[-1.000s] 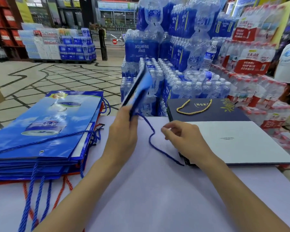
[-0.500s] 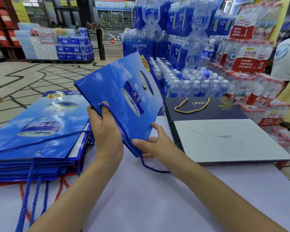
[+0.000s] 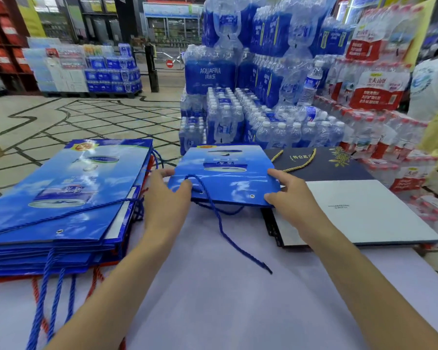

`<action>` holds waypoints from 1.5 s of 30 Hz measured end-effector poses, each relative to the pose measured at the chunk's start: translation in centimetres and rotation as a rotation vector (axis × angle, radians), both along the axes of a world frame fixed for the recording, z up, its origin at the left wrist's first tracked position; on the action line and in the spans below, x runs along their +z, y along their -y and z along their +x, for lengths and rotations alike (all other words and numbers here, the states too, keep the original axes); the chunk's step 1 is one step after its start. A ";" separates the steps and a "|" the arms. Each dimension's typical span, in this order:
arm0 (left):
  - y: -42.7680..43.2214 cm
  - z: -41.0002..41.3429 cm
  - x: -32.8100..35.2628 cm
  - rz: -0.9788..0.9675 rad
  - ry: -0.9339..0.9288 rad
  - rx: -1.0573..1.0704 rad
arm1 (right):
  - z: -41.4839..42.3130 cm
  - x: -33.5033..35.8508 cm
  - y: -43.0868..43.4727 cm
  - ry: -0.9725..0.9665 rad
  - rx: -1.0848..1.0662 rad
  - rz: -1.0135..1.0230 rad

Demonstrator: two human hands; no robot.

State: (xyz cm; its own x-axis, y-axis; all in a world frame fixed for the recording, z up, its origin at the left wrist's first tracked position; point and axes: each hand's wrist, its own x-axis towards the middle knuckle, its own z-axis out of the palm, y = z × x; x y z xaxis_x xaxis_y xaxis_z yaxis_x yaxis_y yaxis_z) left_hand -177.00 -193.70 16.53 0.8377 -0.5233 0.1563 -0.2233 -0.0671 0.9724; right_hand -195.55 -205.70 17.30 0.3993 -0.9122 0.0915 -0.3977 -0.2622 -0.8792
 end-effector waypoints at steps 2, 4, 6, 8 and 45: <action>0.0 -0.2 -0.7 0.259 0.306 0.039 | 0.0 -0.4 0.2 -0.149 0.050 -0.050; -0.2 -0.6 -1.2 0.506 0.467 0.007 | 0.1 -0.8 0.1 -0.353 0.084 -0.169; -0.4 -0.9 -1.8 0.782 0.593 -0.035 | 0.4 -1.1 -0.1 -0.515 0.106 -0.303; -0.6 -1.1 -2.3 0.902 0.761 -0.032 | 0.5 -1.4 -0.2 -0.636 0.125 -0.422; -0.8 -0.3 -2.4 0.521 0.762 -0.700 | -0.1 -2.2 0.4 -0.590 0.465 -0.592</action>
State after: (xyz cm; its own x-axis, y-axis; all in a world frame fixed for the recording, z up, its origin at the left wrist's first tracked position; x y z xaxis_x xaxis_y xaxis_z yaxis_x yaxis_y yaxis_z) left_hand -177.34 -192.94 14.14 0.1205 -0.9848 0.1253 -0.8860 -0.0498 0.4609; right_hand -195.65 -206.09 15.08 0.8394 -0.5208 0.1554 -0.4783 -0.8436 -0.2441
